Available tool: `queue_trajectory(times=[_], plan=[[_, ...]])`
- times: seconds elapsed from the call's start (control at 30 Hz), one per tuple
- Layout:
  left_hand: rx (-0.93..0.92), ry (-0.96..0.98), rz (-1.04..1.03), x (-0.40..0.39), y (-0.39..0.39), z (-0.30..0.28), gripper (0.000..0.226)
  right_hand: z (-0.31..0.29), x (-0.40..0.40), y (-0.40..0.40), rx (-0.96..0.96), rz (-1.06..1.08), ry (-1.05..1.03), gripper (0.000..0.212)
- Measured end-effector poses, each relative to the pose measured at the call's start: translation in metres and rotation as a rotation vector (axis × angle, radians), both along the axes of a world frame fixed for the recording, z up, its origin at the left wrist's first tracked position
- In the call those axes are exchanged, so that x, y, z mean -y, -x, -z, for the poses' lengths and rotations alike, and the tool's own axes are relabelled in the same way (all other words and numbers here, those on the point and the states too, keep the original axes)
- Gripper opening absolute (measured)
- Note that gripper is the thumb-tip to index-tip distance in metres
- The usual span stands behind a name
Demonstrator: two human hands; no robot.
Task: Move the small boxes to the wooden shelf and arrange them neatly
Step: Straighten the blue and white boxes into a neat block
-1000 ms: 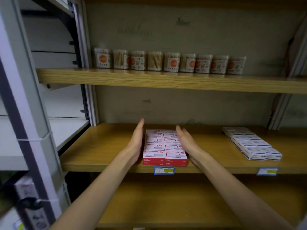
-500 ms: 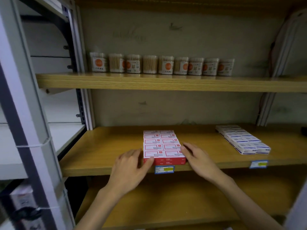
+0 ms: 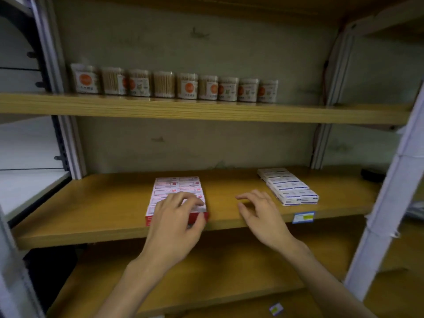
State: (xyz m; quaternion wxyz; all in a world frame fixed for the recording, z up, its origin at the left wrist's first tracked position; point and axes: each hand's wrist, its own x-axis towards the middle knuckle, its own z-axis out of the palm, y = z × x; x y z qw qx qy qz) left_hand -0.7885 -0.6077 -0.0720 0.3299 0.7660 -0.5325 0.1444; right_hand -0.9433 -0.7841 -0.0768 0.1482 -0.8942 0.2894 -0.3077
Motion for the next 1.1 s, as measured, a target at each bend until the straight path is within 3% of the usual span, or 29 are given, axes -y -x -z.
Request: queue_trajectory(times=[0.23,0.53,0.67,1.1], plan=[[0.035,-0.032,0.059,0.098,0.083,0.005,0.023,-0.001,0.089,0.077,0.075,-0.023,0.174,0.023],[0.047,-0.053,-0.024,0.205,0.145,0.009,0.038,0.0,0.192,0.148,-0.043,-0.079,0.153,0.03],[0.039,-0.102,-0.059,0.223,0.151,0.013,0.039,0.008,0.2,0.151,-0.067,-0.174,0.078,0.037],[-0.077,-0.022,0.074,0.218,0.146,0.026,0.033,0.01,0.197,0.153,0.015,-0.232,0.057,0.029]])
